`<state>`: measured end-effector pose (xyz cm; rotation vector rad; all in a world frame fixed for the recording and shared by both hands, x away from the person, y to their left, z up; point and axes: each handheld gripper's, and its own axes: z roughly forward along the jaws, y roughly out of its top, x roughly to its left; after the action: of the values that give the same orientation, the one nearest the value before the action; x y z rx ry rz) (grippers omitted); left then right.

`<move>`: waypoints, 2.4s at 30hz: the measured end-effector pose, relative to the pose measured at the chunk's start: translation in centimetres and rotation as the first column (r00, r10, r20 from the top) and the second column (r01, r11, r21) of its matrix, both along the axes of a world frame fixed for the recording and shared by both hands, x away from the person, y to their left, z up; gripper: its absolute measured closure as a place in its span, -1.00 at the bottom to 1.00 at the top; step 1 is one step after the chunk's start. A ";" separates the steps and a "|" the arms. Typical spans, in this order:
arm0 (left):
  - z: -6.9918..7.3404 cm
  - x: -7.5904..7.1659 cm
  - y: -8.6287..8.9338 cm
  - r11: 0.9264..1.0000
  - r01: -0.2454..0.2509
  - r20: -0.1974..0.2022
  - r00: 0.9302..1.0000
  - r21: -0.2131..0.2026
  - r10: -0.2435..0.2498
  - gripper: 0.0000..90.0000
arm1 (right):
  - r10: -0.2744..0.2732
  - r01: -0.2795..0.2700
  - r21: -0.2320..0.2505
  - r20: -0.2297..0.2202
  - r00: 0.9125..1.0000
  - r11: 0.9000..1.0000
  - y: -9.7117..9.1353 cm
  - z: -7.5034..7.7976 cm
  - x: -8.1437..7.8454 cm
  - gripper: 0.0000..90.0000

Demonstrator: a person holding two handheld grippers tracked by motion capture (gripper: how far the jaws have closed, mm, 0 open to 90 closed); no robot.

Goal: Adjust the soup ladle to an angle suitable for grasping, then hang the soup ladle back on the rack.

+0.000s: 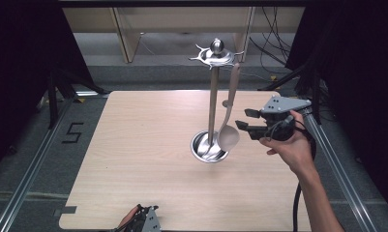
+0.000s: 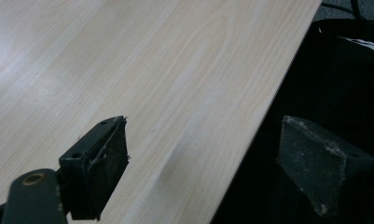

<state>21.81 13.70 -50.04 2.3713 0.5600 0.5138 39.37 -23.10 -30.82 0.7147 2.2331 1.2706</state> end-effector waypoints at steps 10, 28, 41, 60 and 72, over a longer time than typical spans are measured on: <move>0.0 0.0 0.0 1.000 0.000 0.000 1.000 0.000 0.000 -0.66 | -0.026 0.025 -0.010 -0.013 1.000 1.000 -0.3 -2.2 -1.6 0.01; -0.1 -0.1 -0.1 1.000 0.011 0.005 1.000 -0.006 -0.011 -0.66 | -0.027 0.027 0.017 -0.023 0.999 0.999 -1.0 -4.5 -2.7 -0.11; 0.0 0.2 -0.3 1.000 0.004 -0.010 1.000 -0.029 -0.004 -0.66 | -0.041 0.044 0.034 -0.082 0.996 0.998 -2.4 -6.3 -3.2 -0.14; 0.0 0.2 -0.3 1.000 0.009 -0.005 1.000 -0.023 -0.009 -0.66 | -0.063 0.063 -0.007 -0.155 0.986 0.998 -3.6 -9.1 -4.5 -0.21; 0.2 -0.1 0.1 1.000 0.007 0.008 1.000 -0.003 -0.007 -0.66 | -0.072 0.071 -0.008 -0.176 0.982 0.997 -4.6 -10.2 -5.3 -0.23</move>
<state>21.74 13.84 -49.87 2.3666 0.5483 0.5185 34.09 -27.68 -41.02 0.9307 2.3239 1.2121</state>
